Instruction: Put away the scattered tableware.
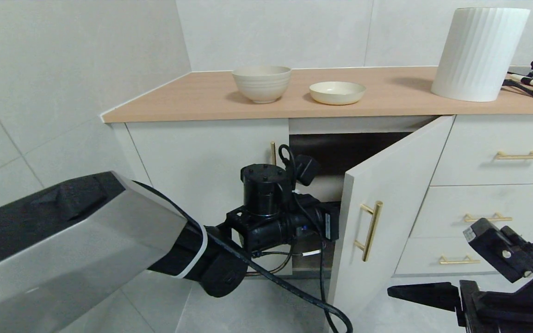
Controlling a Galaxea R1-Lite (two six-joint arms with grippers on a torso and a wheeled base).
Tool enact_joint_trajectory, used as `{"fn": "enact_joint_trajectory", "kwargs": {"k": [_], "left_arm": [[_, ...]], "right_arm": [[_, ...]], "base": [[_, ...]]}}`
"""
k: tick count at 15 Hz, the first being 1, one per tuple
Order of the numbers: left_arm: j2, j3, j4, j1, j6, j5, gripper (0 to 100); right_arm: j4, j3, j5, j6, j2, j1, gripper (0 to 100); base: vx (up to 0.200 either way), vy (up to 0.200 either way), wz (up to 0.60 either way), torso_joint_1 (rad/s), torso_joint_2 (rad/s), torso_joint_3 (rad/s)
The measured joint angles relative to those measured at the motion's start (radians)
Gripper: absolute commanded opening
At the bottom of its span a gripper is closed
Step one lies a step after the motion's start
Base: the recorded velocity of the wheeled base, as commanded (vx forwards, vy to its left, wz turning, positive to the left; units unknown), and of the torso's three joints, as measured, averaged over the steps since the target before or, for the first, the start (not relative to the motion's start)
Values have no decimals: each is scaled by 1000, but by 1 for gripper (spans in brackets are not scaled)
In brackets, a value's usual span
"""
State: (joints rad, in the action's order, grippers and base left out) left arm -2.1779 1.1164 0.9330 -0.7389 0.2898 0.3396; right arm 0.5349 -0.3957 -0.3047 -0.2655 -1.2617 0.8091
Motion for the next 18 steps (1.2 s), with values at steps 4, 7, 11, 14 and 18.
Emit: {"fn": "enact_joint_trajectory", "kwargs": {"k": [4,7,11,14,18], "left_arm": [[2,7,-12,-63,5,-25,0],[78,-57,-10,-142,200,235,0],[140,-133,39,-87,171,275,0],[158,-156,38,-20,113,177,0],[266,-249,-27,89,14,96,0]], "right_arm": [[0,0,0,0,22,20,100],[0,0,-1,0,73,59,100],[-1,-1,0,0,109,76,100],[-1,-6,10,-1,111,73,100],[5,-53,76,-3,57,8,100]], "base": [[0,0,0,0,0,0],[0,0,0,0,0,0],[0,0,0,0,0,0],[0,0,0,0,0,0],[0,0,0,0,0,0]]}}
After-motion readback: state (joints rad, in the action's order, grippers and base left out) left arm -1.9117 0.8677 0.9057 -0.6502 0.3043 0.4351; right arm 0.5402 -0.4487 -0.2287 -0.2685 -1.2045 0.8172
